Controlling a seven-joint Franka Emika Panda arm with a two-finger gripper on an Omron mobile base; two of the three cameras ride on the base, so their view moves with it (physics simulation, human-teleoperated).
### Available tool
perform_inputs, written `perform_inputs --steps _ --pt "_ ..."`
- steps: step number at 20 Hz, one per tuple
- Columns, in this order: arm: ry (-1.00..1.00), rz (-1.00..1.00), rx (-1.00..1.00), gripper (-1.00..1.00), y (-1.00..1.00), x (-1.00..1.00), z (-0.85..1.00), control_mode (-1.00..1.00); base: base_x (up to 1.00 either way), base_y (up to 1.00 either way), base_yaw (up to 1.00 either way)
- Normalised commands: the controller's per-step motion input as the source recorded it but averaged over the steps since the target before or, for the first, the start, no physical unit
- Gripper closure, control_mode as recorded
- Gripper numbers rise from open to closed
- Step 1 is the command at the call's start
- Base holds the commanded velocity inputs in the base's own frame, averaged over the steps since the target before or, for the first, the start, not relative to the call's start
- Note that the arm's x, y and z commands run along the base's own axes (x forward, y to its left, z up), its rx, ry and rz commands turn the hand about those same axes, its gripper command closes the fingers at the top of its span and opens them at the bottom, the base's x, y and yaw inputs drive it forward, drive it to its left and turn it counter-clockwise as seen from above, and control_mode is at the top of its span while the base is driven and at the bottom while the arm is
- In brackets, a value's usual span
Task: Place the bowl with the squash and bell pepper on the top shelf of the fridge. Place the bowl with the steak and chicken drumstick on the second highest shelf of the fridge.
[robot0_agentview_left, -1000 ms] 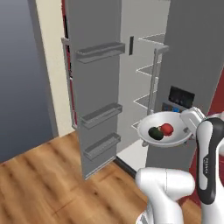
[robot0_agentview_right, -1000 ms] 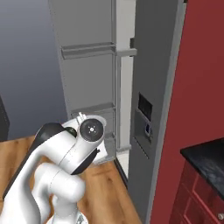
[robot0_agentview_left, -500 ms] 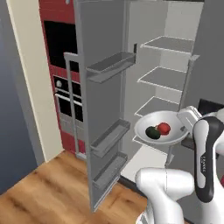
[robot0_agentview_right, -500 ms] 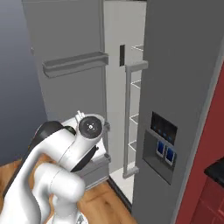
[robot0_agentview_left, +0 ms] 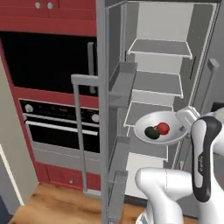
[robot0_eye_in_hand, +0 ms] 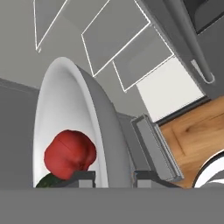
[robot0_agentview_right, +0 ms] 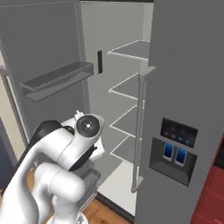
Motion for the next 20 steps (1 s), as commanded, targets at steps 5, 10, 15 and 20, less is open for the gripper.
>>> perform_inputs --steps 5,10,15,20 --pt "0.00 0.00 0.00 1.00 0.00 0.00 0.00 1.00 0.44 -0.03 -0.40" --pt "0.00 0.00 0.00 1.00 0.00 0.00 0.00 1.00 0.71 0.27 -0.41" --pt "0.00 0.00 0.00 1.00 0.00 0.00 0.00 1.00 0.68 0.44 -0.28" --pt "-0.05 -0.16 0.00 1.00 0.27 -0.06 0.17 -1.00 0.19 0.16 -0.10"
